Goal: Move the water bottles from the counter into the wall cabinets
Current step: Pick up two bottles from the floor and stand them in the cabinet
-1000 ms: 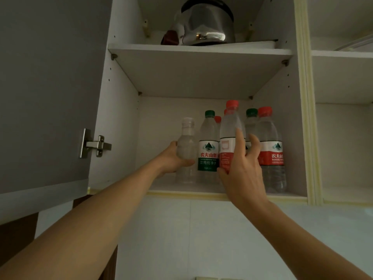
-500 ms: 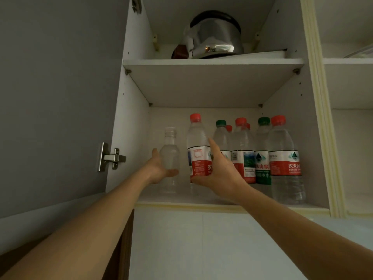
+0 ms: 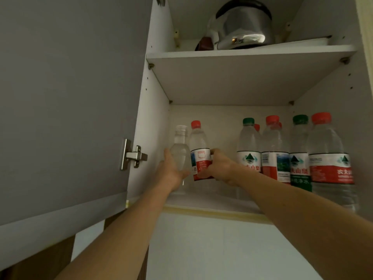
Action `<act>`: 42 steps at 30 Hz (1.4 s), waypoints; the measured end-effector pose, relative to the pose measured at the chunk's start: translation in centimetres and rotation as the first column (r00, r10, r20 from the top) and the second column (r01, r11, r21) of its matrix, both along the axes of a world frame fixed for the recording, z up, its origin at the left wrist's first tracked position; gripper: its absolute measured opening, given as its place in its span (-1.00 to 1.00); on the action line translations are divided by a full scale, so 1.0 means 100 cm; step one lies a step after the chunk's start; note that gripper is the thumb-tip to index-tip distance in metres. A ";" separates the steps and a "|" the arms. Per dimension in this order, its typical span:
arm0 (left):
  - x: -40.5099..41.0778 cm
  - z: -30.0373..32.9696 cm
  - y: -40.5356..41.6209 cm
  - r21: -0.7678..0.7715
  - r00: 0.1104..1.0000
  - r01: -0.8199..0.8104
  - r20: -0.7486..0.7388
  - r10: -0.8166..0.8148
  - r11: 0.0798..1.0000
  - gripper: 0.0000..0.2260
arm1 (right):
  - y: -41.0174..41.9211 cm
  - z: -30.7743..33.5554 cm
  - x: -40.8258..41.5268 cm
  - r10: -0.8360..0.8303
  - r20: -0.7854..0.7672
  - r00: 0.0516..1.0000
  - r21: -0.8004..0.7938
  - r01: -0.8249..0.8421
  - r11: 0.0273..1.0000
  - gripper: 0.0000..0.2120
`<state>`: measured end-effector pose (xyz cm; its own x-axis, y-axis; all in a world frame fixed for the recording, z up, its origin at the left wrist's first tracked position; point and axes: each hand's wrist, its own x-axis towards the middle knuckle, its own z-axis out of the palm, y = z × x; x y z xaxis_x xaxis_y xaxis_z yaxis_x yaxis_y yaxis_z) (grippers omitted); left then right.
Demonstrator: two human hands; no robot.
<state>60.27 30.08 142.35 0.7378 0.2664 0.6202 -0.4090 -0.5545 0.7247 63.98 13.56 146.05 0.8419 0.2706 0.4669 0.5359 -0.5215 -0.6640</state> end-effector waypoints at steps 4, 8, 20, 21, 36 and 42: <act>0.004 0.000 0.004 -0.016 1.000 0.019 0.016 -0.018 1.000 -0.17 | 0.019 0.012 0.012 -0.007 -0.060 0.998 -0.024 0.006 1.000 -0.23; 0.004 0.002 0.007 0.049 1.000 -0.010 0.005 0.009 0.999 -0.09 | 0.022 0.011 0.022 -0.014 -0.089 0.996 -0.006 0.014 1.000 -0.28; -0.001 0.022 0.008 0.421 0.946 -0.257 -0.075 0.315 0.870 -0.16 | 0.010 0.007 0.019 -0.043 -0.049 0.998 -0.098 0.038 0.995 -0.25; 0.001 0.026 0.007 0.444 0.940 -0.255 -0.095 0.328 0.859 -0.16 | 0.011 0.008 0.019 -0.052 -0.050 0.997 -0.104 0.047 0.993 -0.24; 0.049 0.040 0.023 0.804 0.879 -0.216 -0.087 0.470 0.554 0.15 | 0.013 0.014 0.022 -0.050 -0.073 0.996 -0.113 0.042 0.993 0.04; 0.058 0.049 0.029 0.906 0.713 -0.414 0.384 0.587 -0.090 0.15 | 0.007 0.017 0.028 -0.061 -0.086 0.994 -0.129 0.050 0.990 -0.02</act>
